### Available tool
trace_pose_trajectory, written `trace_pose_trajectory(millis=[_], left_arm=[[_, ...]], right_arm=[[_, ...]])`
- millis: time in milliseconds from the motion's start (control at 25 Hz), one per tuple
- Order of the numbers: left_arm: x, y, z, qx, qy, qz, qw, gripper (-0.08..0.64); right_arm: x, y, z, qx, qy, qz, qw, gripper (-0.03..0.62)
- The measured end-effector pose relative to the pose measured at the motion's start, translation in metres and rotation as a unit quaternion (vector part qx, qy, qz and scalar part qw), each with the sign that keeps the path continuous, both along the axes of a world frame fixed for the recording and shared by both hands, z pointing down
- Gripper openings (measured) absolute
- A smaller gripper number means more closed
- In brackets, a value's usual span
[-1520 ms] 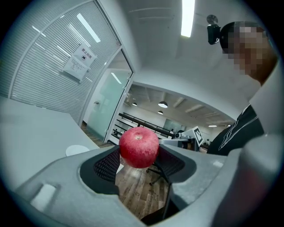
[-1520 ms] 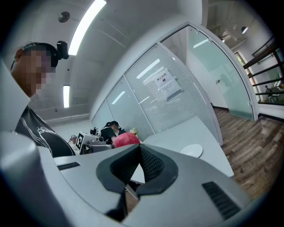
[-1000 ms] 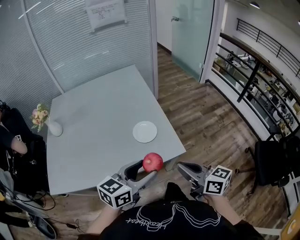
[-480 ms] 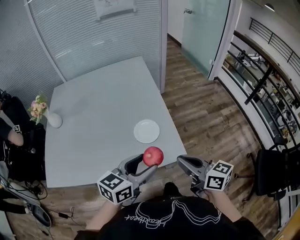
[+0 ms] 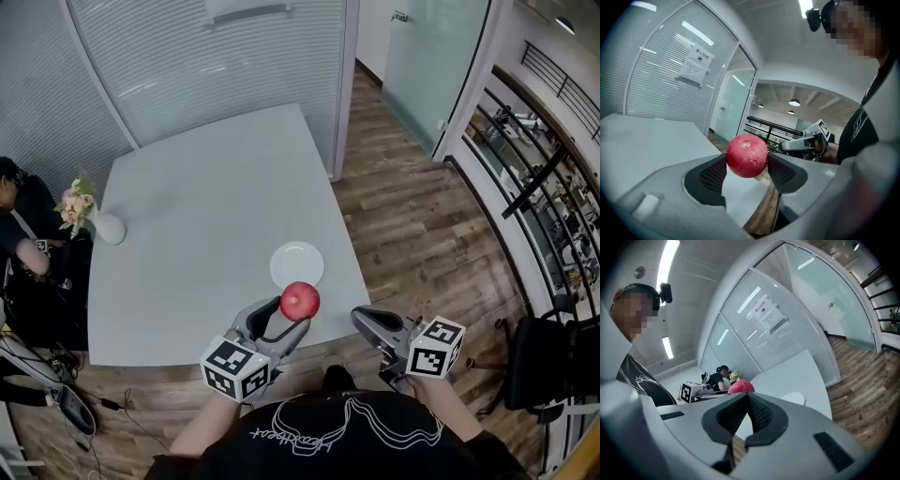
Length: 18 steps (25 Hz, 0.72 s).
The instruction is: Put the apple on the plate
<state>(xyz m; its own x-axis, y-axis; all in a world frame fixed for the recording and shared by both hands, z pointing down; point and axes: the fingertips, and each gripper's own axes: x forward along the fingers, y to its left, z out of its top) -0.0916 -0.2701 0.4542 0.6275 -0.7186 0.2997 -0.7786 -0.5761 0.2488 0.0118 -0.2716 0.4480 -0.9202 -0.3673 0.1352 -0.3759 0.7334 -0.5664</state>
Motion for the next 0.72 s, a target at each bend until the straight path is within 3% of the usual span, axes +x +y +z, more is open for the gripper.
trace_pose_trajectory(millis=[200,720], left_arm=[[-0.003,-0.024,0.016,0.002,-0.029,-0.021,0.9993,0.281],[-0.009,-0.085,0.053,-0.006,-0.058,-0.076,0.9955,0.281]], right_arm=[[0.008,-0.018,0.004,-0.006,-0.001,-0.004,1.000,0.009],[0.026,-0.068,0.015,-0.018,0.001,-0.023,1.000,0.009]])
